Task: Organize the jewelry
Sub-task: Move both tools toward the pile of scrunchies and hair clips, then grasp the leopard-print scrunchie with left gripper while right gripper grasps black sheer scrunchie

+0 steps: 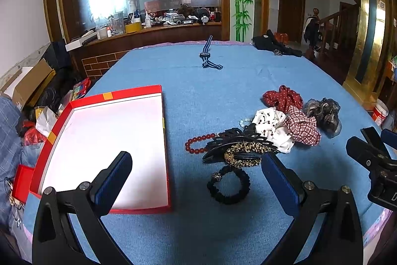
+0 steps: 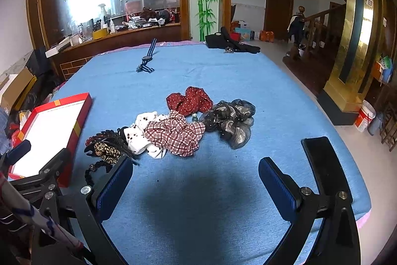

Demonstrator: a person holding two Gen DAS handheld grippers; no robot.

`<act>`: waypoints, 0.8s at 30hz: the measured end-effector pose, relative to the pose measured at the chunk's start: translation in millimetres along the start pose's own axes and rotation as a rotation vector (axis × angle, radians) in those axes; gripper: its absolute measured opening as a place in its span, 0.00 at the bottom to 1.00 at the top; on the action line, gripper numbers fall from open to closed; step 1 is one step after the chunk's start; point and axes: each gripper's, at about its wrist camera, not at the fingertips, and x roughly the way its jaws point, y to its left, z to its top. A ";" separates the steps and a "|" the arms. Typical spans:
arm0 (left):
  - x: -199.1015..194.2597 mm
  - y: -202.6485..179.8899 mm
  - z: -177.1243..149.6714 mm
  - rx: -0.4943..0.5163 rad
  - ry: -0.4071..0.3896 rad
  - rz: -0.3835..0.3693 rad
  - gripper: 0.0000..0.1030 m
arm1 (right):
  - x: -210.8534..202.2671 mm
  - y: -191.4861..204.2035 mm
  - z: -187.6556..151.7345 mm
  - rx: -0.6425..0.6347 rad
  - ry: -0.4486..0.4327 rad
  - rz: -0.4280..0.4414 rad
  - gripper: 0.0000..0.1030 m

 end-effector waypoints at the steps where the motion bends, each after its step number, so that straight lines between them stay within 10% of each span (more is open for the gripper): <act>1: 0.1 0.3 -0.3 0.000 0.001 -0.002 1.00 | 0.6 -0.2 -0.2 0.000 0.002 -0.001 0.99; 15: 25.5 32.3 8.4 0.004 0.141 -0.036 1.00 | 8.1 -36.6 9.6 0.060 0.038 0.052 0.99; 24: 55.6 69.4 33.2 -0.096 0.333 -0.237 0.98 | 16.4 -67.5 14.9 0.159 0.076 0.121 0.96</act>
